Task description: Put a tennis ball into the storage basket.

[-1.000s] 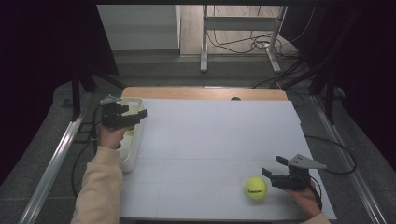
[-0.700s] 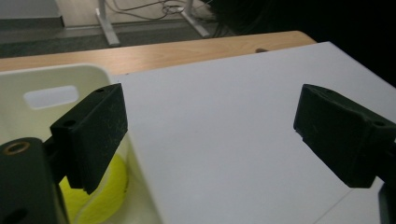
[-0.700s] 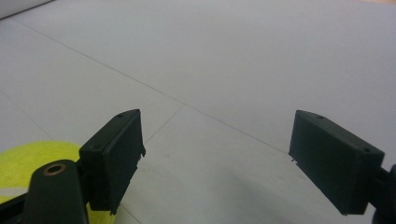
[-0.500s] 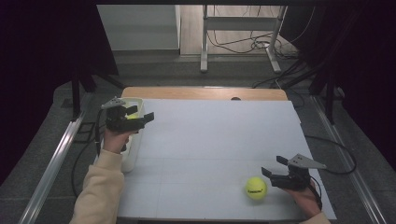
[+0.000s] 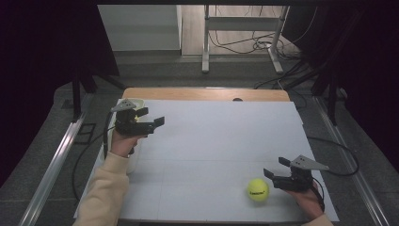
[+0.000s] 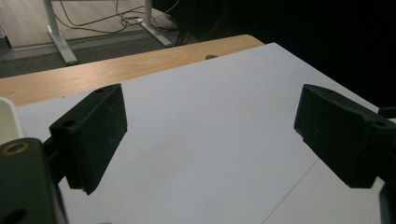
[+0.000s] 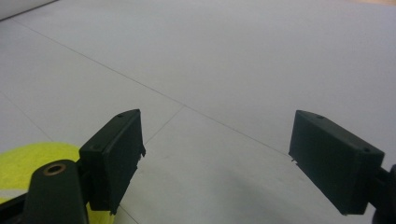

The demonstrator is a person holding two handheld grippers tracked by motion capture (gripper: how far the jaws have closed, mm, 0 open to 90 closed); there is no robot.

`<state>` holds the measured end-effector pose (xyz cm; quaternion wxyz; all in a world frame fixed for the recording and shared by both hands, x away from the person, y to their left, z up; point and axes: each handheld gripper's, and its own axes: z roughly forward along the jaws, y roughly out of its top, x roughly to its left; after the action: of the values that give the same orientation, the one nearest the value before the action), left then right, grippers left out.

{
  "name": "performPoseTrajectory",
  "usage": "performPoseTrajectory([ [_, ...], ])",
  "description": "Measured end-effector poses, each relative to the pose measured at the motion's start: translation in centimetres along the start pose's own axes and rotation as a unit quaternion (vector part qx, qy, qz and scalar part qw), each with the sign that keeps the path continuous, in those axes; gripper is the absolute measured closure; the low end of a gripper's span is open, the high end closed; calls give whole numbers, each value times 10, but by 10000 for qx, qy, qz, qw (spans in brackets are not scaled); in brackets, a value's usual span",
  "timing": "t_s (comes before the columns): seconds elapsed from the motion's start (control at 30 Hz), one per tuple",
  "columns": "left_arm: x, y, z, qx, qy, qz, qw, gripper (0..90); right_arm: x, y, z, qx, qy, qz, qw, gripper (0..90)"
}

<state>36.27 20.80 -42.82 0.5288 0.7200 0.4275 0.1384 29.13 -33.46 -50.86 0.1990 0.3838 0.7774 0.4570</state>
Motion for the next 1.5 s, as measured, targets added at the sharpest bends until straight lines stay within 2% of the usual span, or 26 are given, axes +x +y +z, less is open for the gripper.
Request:
performPoseTrajectory([
  [0.23,-14,-1,11,136,-153,209,9996,102,0,0,0,20,-15,-23,10000,180],
  [0.63,-29,-4,24,263,-341,420,9982,103,0,0,0,11,-7,-12,10000,180],
  [0.77,-35,-5,27,294,-455,556,9970,107,0,0,0,16,-23,3,10000,180],
  [1.0,-44,-8,33,366,-642,612,9954,109,-1,1,0,-31,-96,114,9999,180],
  [1.1,-47,-11,36,435,-691,575,9950,109,-2,0,1,13,-108,130,9999,179],
  [1.33,-61,-15,40,535,-700,668,9939,109,-1,1,0,-29,-80,88,9999,180],
  [1.5,-68,-14,40,517,-704,693,9938,109,-1,1,0,-21,-70,44,10000,180],
])
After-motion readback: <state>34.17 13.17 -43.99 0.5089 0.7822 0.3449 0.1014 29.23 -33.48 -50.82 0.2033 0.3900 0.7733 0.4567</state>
